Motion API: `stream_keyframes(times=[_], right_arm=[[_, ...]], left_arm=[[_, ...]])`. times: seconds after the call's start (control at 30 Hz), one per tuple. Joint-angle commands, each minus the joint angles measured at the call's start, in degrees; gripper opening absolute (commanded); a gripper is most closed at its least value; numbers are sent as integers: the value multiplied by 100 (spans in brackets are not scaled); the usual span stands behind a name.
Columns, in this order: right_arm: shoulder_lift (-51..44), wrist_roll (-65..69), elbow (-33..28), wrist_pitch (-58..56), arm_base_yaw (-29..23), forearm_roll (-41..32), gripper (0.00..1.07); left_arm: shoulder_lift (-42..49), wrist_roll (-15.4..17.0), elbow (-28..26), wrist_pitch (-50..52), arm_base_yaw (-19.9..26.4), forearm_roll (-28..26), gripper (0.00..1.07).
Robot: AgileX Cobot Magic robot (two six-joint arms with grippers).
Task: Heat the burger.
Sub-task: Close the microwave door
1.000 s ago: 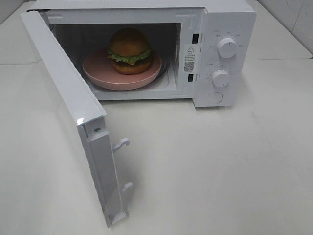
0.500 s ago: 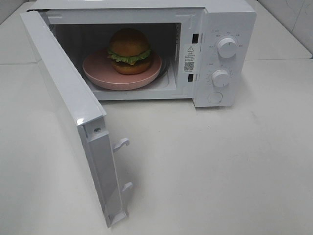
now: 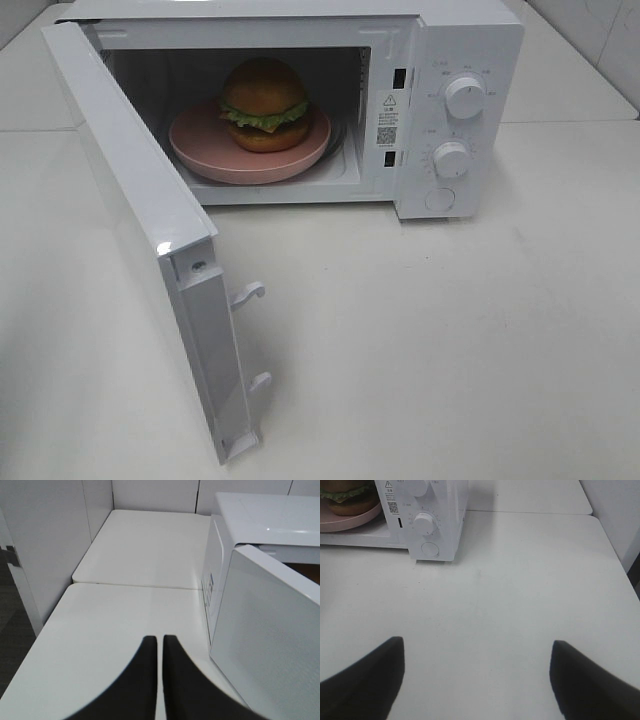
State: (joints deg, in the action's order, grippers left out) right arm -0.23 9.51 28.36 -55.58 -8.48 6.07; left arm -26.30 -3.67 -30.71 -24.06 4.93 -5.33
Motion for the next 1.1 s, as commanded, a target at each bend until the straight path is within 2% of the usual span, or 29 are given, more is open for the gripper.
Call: stream_keyframes(times=[0.03,0.07,0.13,0.17,0.2,0.27,0.3,0.37,0.4,0.53,0.57,0.6,0.63,0.67,0.7,0.77,0.8,0.83,0.87,0.97,1.1], right_arm=[[-155,34,-6,40,34,11,76],[-155,34,-6,40,34,11,76],[-155,34,-6,40,34,11,76],[-155,34,-6,40,34,11,76],[-155,34,-6,40,34,11,76],[-155,34,-6,40,34,11,76],[-155,34,-6,40,34,11,76],[-155,34,-6,40,34,11,76],[-155,34,-6,40,34,11,76],[-155,34,-6,40,34,11,76],[-155,34,-6,40,34,11,76],[-155,34,-6,40,34,11,76],[-155,34,-6,40,34,11,76],[-155,34,-6,40,34,11,76],[-155,34,-6,40,34,11,76],[-155,34,-6,40,34,11,76],[-155,34,-6,40,34,11,76],[-155,34,-6,40,34,11,76],[-155,34,-6,40,34,11,76],[-155,34,-6,40,34,11,76],[-155,34,-6,40,34,11,76]], left_arm=[[-441,6,201,1215,-34,6,0],[-441,6,201,1215,-34,6,0],[-710,6,527,2108,-34,6,0],[-710,6,527,2108,-34,6,0],[-877,11,819,2813,-34,6,0],[-974,34,945,3111,-34,6,0],[-1163,52,1261,3896,-34,6,0],[-1249,52,1369,4200,-34,6,0],[-1438,57,1610,4853,-34,63,0],[-1759,103,1776,5397,-34,315,0],[-2000,338,1782,5541,-34,590,0],[-2000,338,1782,5541,-34,590,0],[-2097,521,1782,5609,-34,722,0],[-2338,877,1782,5781,-34,1117,0],[-2338,877,1782,5781,-34,1117,0],[-2807,1306,1782,6142,-34,1662,0],[-2807,1306,1782,6142,-34,1662,0],[-2968,1450,1782,6308,-34,1851,0],[-3243,1719,1782,6669,-34,2166,0],[-3507,1896,1776,7019,-34,2452,0],[-4148,2361,1662,7506,-34,3008,0]])
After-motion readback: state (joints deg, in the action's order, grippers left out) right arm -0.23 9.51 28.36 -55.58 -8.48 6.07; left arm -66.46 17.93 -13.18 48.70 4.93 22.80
